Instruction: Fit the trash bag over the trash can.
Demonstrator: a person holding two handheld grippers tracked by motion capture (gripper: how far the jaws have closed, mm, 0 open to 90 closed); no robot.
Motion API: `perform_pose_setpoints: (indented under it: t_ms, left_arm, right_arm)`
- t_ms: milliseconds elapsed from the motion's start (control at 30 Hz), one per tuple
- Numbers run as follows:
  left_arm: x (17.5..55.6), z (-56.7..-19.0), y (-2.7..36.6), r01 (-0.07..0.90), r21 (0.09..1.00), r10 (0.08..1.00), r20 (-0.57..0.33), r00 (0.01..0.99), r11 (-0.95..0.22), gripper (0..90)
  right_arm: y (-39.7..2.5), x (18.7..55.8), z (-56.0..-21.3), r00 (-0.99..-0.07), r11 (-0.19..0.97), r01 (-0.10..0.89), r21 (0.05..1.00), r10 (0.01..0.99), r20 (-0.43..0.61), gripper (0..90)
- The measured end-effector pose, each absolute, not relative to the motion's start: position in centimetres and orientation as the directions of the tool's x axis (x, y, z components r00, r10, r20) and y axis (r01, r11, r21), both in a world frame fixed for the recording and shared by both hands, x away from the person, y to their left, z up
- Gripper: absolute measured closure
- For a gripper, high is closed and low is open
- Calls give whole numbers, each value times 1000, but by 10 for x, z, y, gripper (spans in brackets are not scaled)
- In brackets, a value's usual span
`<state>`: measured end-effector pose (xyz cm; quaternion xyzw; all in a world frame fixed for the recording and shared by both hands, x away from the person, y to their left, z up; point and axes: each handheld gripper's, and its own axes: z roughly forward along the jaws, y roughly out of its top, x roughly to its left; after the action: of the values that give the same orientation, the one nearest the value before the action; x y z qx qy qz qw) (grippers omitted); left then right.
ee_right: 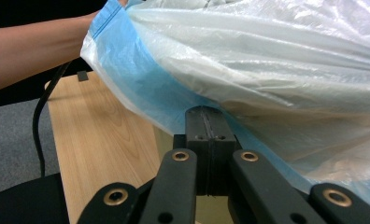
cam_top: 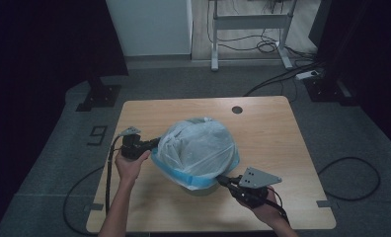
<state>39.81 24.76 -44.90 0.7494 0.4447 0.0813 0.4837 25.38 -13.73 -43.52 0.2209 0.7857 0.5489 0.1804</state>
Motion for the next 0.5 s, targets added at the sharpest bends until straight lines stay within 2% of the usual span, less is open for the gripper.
perform_pose_setpoints:
  t_ms: [67,167,300,500]
  left_arm:
    - [398,-449,248,589,797,747,-310,589,-134,900]
    - [398,-449,250,589,797,747,-310,588,-133,900]
    - [397,-448,250,588,798,747,-312,588,-130,900]
    - [397,-448,250,586,800,745,-311,589,-130,900]
  right_arm:
    - [-137,253,-437,-843,304,143,942,536,-45,887]
    - [-140,250,-435,-837,284,131,950,545,-47,696]
    - [-146,248,-430,-832,271,134,953,553,-41,531]
    - [-154,257,-433,-844,284,139,949,535,-36,442]
